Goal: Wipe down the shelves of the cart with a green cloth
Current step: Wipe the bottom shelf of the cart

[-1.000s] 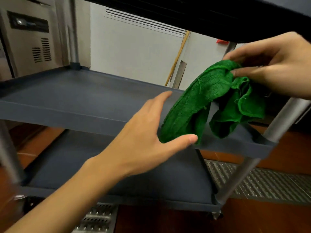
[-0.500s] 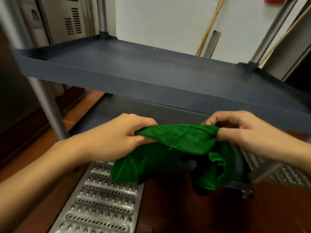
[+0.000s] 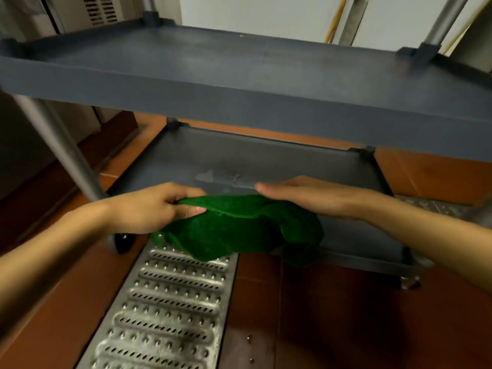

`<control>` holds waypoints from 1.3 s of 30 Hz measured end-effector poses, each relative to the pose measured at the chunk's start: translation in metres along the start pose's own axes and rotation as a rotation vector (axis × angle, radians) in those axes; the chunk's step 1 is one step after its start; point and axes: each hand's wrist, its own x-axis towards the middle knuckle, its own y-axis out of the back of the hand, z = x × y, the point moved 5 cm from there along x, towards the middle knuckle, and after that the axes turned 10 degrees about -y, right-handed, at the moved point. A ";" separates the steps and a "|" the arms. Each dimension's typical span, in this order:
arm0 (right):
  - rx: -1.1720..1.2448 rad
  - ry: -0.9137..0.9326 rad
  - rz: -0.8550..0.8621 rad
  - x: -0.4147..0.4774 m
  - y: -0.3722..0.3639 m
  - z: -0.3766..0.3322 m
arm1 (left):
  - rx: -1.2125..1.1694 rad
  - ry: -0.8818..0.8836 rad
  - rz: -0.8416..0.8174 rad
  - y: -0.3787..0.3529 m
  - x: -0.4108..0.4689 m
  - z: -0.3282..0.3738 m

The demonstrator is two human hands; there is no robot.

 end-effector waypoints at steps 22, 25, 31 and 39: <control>-0.439 0.313 0.386 0.021 0.013 0.020 | -0.296 0.179 0.097 0.007 0.014 -0.039; -0.434 0.349 0.426 0.019 0.016 0.016 | -0.271 0.126 0.177 0.012 0.017 -0.037; -0.139 0.223 0.417 0.024 0.024 0.019 | -0.065 -0.004 0.321 0.023 0.017 -0.023; -0.040 0.093 0.259 0.019 0.015 0.012 | 0.065 -0.050 0.295 0.020 0.016 0.002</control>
